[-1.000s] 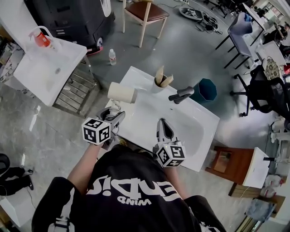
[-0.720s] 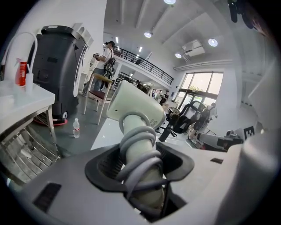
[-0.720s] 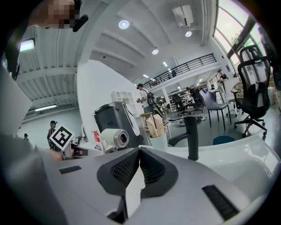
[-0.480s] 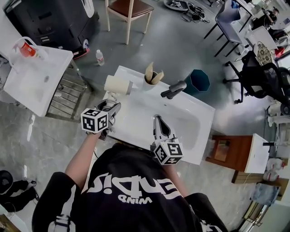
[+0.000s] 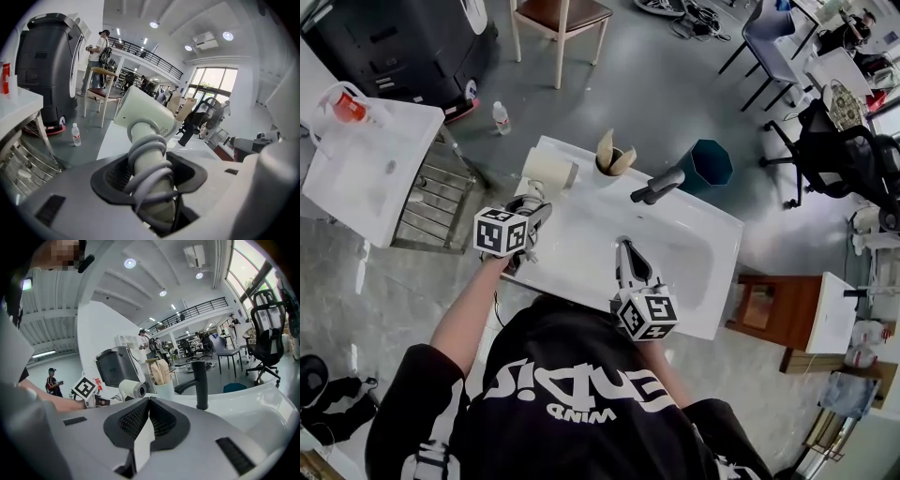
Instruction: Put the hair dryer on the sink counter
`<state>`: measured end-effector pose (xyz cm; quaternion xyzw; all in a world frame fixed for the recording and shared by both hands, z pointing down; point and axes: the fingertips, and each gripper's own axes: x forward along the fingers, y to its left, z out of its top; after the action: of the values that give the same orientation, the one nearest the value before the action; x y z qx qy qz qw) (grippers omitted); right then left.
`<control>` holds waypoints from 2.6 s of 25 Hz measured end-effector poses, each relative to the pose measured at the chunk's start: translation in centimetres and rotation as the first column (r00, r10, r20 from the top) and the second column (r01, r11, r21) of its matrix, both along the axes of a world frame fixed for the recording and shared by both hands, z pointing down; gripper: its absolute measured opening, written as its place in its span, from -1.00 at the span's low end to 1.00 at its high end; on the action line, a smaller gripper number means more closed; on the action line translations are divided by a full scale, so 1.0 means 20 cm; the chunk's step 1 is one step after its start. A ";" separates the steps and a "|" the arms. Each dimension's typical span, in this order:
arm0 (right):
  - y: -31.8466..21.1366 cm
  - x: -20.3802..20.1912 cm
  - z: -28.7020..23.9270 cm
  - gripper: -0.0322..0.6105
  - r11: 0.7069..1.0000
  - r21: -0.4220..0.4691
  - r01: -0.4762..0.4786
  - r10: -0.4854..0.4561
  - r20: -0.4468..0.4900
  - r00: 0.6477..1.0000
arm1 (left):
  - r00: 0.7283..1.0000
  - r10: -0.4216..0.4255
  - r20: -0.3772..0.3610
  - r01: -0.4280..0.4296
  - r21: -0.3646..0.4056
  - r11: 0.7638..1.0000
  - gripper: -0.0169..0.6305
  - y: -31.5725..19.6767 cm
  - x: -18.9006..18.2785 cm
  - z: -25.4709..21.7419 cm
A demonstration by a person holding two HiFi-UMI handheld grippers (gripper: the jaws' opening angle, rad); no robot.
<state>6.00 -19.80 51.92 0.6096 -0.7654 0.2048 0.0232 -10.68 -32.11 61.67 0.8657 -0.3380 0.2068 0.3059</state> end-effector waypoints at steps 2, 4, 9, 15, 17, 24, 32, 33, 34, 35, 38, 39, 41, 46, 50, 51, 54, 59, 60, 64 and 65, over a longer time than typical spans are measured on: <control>-0.01 0.00 0.01 -0.83 1.000 -0.003 -0.005 0.005 0.000 1.000 | 1.000 0.005 0.019 -0.005 -0.012 1.000 -0.24 -0.03 0.00 0.03; -0.02 0.00 0.02 -0.83 1.000 -0.006 -0.011 0.011 0.001 1.000 | 0.999 0.015 0.037 -0.014 -0.026 1.000 -0.24 -0.05 0.00 0.07; -0.04 0.01 0.03 -0.83 1.000 -0.018 -0.022 0.022 -0.002 1.000 | 0.998 0.038 0.053 -0.035 -0.069 0.997 -0.24 -0.12 0.02 0.12; -0.06 0.02 0.04 -0.83 0.999 -0.032 -0.032 0.032 -0.008 0.999 | 0.996 0.065 0.062 -0.057 -0.122 0.991 -0.24 -0.17 0.06 0.19; -0.07 0.02 0.05 -0.83 0.999 -0.037 -0.033 0.033 -0.011 0.999 | 0.995 0.076 0.064 -0.066 -0.139 0.988 -0.24 -0.18 0.06 0.21; -0.08 0.03 0.08 -0.83 0.998 -0.059 -0.031 0.030 -0.019 0.999 | 0.989 0.126 0.079 -0.112 -0.164 0.980 -0.24 -0.21 0.07 0.23; -0.10 0.02 0.10 -0.83 0.997 -0.070 -0.028 0.027 -0.016 1.000 | 0.981 0.164 0.104 -0.143 -0.181 0.973 -0.23 -0.24 0.06 0.28; -0.10 0.02 0.11 -0.83 0.997 -0.072 -0.028 0.026 -0.017 1.000 | 0.980 0.166 0.107 -0.145 -0.179 0.973 -0.23 -0.24 0.06 0.28; -0.10 0.03 0.11 -0.83 0.997 -0.074 -0.028 0.027 -0.018 0.999 | 0.980 0.168 0.110 -0.147 -0.177 0.973 -0.23 -0.24 0.06 0.28; -0.10 0.03 0.12 -0.83 0.997 -0.076 -0.028 0.027 -0.018 0.999 | 0.979 0.170 0.113 -0.149 -0.176 0.973 -0.23 -0.24 0.06 0.29; -0.10 0.02 0.13 -0.83 0.996 -0.081 -0.027 0.026 -0.016 1.000 | 0.979 0.169 0.114 -0.148 -0.172 0.974 -0.23 -0.25 0.06 0.30; -0.10 0.02 0.13 -0.83 0.996 -0.082 -0.026 0.025 -0.016 1.000 | 0.979 0.168 0.116 -0.147 -0.169 0.975 -0.22 -0.25 0.06 0.30; -0.11 0.01 0.13 -0.83 0.996 -0.086 -0.024 0.023 -0.015 1.000 | 0.977 0.172 0.124 -0.151 -0.159 0.976 -0.22 -0.25 0.06 0.30; -0.10 0.01 0.14 -0.83 0.995 -0.097 -0.020 0.019 -0.016 1.000 | 0.965 0.185 0.188 -0.162 -0.130 0.978 -0.21 -0.23 0.05 0.34; -0.10 0.00 0.15 -0.83 0.995 -0.101 -0.017 0.015 -0.014 1.000 | 0.966 0.170 0.192 -0.151 -0.113 0.982 -0.20 -0.24 0.05 0.34; -0.10 0.00 0.15 -0.83 0.995 -0.103 -0.018 0.017 -0.012 1.000 | 0.967 0.169 0.191 -0.150 -0.111 0.982 -0.19 -0.24 0.05 0.34; -0.10 0.00 0.15 -0.83 0.994 -0.107 -0.022 0.021 -0.008 1.000 | 0.967 0.151 0.205 -0.135 -0.091 0.987 -0.18 -0.25 0.04 0.34; -0.09 0.00 0.17 -0.83 0.994 -0.107 -0.019 0.018 -0.004 1.000 | 0.971 0.114 0.209 -0.096 -0.093 0.991 -0.17 -0.26 0.03 0.35; -0.09 0.00 0.17 -0.83 0.994 -0.107 -0.018 0.018 -0.003 1.000 | 0.970 0.113 0.215 -0.096 -0.090 0.991 -0.17 -0.26 0.03 0.35; -0.08 0.00 0.16 -0.83 0.994 -0.108 -0.016 0.016 -0.003 1.000 | 0.969 0.090 0.232 -0.075 -0.075 0.994 -0.15 -0.27 0.02 0.34; -0.08 0.00 0.16 -0.83 0.994 -0.109 -0.017 0.017 -0.002 1.000 | 0.968 0.085 0.236 -0.070 -0.071 0.995 -0.15 -0.28 0.01 0.34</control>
<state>6.07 -21.38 55.17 0.6139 -0.7480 0.2460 0.0550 -10.41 -37.61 68.41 0.8371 -0.3318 0.3316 0.2814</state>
